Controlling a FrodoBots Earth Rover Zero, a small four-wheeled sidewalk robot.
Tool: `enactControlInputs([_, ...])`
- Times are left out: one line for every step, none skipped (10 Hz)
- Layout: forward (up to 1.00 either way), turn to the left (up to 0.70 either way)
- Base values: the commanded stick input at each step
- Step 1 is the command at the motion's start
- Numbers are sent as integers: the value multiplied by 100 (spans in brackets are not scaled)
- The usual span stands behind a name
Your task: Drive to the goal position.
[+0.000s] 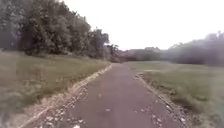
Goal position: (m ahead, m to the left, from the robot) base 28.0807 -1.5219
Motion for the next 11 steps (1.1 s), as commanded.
enactControlInputs([70,0])
enactControlInputs([70,0])
enactControlInputs([70,0])
enactControlInputs([70,0])
enactControlInputs([70,-8])
enactControlInputs([70,-11])
enactControlInputs([70,-5])
enactControlInputs([70,-2])
enactControlInputs([70,0])
enactControlInputs([70,-1])
enactControlInputs([70,-2])
